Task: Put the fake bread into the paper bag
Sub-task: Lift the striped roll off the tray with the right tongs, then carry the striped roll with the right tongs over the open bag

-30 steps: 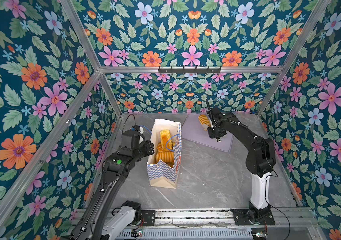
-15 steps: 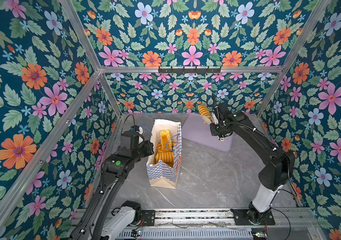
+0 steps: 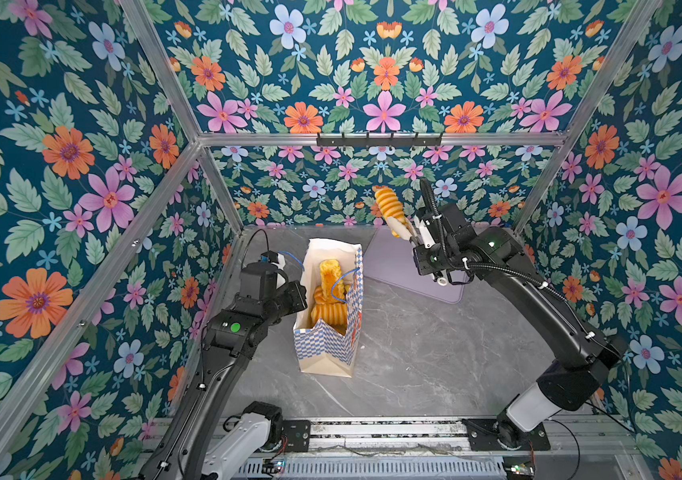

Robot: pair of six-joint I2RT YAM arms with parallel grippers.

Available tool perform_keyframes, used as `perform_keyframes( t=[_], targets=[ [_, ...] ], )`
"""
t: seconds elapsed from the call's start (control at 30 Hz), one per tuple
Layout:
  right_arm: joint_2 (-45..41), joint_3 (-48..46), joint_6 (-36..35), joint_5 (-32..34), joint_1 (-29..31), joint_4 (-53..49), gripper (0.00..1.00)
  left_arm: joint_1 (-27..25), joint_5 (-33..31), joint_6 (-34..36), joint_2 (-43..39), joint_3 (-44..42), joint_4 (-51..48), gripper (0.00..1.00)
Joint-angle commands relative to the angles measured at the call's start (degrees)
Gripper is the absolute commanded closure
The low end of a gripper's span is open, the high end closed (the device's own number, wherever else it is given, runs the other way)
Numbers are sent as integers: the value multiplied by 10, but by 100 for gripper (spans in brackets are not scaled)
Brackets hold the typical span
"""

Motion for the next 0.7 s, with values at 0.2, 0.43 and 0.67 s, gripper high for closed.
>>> perform_keyframes(
  t=[0.2, 0.43, 0.67],
  targets=[
    [22, 114, -5, 55, 106, -62, 70, 0, -3, 0, -3, 1, 3, 86],
    [119, 262, -5, 68, 182, -128, 70, 1, -3, 0, -6, -3, 3, 86],
    [191, 385, 49, 70, 225, -203, 68, 0, -5, 0, -12, -6, 1, 85]
  ],
)
